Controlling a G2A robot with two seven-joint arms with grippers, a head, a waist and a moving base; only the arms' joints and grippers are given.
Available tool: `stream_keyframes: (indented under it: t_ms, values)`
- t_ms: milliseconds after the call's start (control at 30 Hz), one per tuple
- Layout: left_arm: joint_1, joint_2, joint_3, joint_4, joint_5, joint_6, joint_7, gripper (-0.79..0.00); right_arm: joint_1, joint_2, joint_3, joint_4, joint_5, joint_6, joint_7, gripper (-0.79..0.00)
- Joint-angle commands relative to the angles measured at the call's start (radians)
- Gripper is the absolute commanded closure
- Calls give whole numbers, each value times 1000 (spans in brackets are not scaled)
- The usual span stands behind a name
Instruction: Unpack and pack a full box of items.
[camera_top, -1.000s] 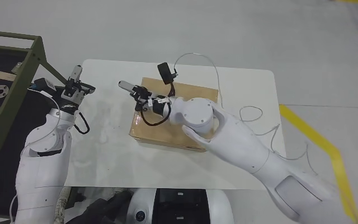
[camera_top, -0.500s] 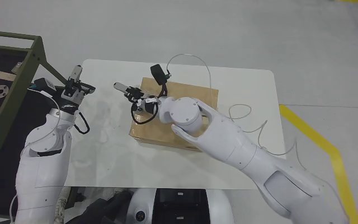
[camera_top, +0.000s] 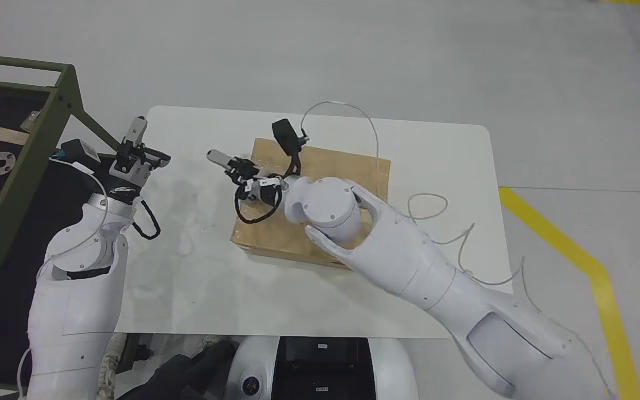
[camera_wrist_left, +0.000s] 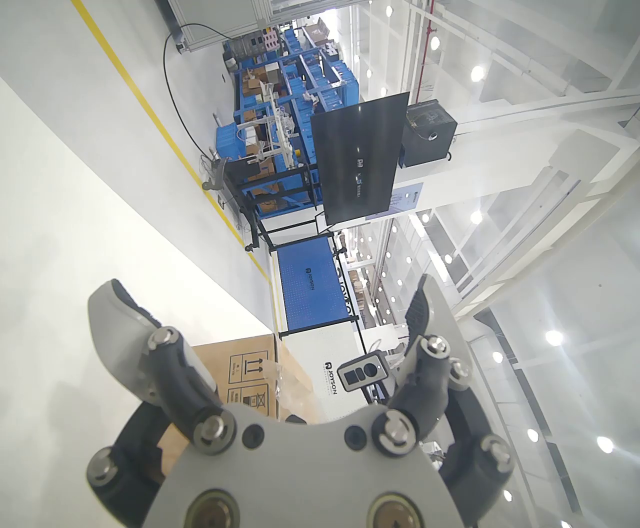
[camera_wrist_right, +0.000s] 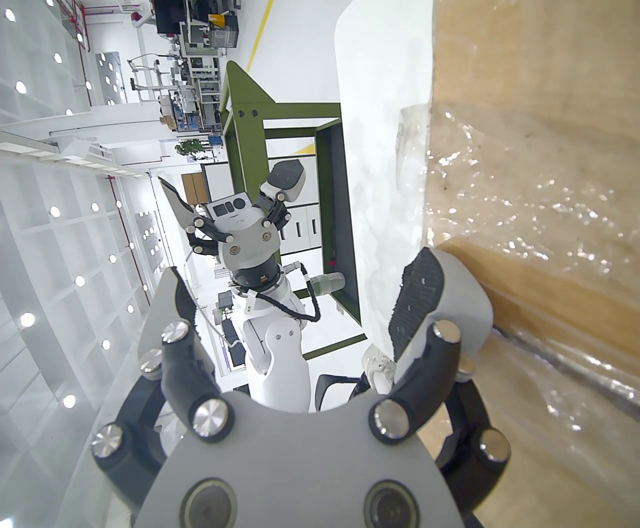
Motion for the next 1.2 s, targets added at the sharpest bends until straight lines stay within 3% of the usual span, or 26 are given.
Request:
stream_keyframes:
  t_ms: [0, 733, 1167]
  values:
    - [0, 0, 0, 0, 0, 0, 0, -785, -16, 4, 19, -13, -6, -1, 7, -785]
    - [0, 0, 0, 0, 0, 0, 0, -785, -238, 77, 197, -224, -201, 111, 62, -785]
    - [0, 0, 0, 0, 0, 0, 0, -785, -389, 121, 312, -418, -301, 130, 93, -785]
